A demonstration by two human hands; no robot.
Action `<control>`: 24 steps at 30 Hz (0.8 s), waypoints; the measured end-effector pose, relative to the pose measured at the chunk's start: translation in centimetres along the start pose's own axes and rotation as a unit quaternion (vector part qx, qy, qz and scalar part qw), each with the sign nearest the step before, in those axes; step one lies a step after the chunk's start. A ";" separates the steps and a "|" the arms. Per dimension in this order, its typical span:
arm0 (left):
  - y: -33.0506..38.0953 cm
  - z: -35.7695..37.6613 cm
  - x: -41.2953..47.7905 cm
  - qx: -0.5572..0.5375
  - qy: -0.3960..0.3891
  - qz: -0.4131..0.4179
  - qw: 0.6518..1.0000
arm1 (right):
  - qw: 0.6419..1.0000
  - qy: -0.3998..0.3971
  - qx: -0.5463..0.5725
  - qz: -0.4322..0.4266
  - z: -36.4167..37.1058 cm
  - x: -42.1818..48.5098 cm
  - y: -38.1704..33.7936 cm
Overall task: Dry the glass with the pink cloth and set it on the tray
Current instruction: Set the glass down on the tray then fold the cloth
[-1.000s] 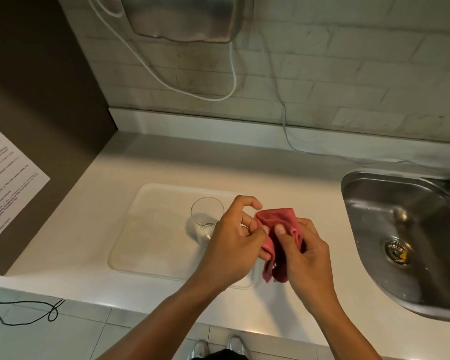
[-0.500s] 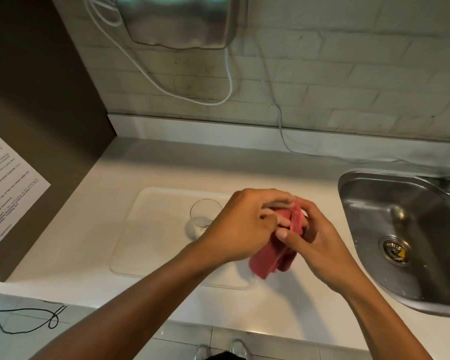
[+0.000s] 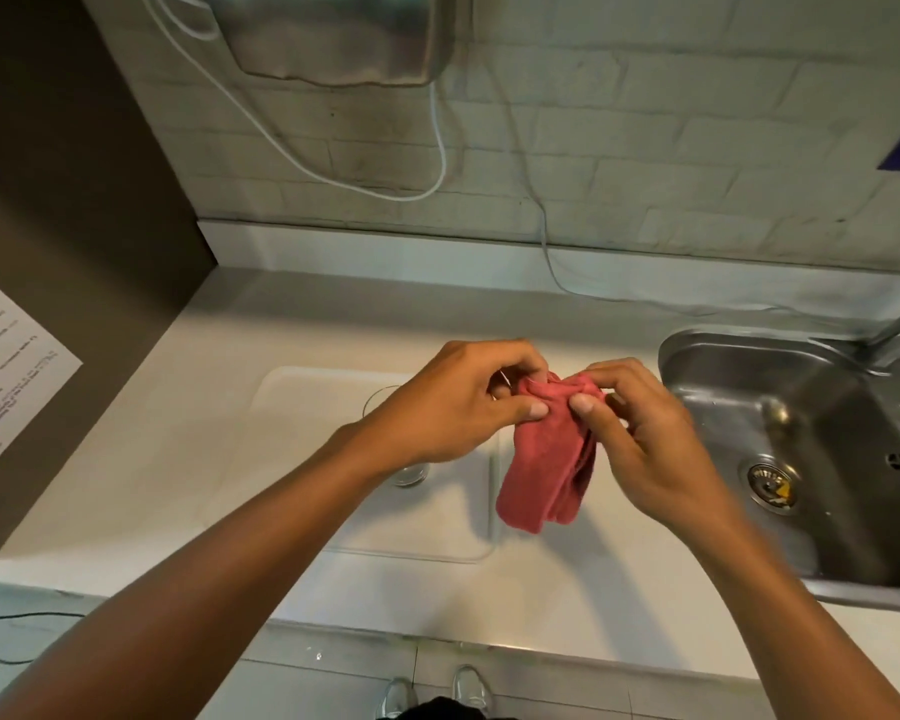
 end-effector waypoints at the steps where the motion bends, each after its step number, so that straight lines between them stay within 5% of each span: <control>1: 0.1 0.2 0.1 0.012 -0.011 0.007 1.000 | 0.998 0.000 -0.061 -0.025 -0.4 0.1 -0.2; 6: 0.2 0.8 1.2 0.077 -0.056 0.008 0.995 | 0.986 -0.061 -0.152 -0.036 -1.0 0.6 0.3; 16: -2.7 3.8 3.6 0.095 -0.168 -0.062 0.979 | 0.941 -0.276 -0.147 0.131 -0.2 1.6 4.6; 24: -3.6 2.5 7.9 0.224 -0.059 -0.029 0.972 | 0.947 -0.148 -0.285 -0.003 -0.2 6.3 4.9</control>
Point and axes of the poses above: each hand's wrist, its own x-axis towards the middle knuckle, its own z-axis out of the palm, y = z × x, the point moved 7 cm from there along x, towards the middle knuckle, and after that the axes turned 8 degrees about x, right-handed, at the moved point
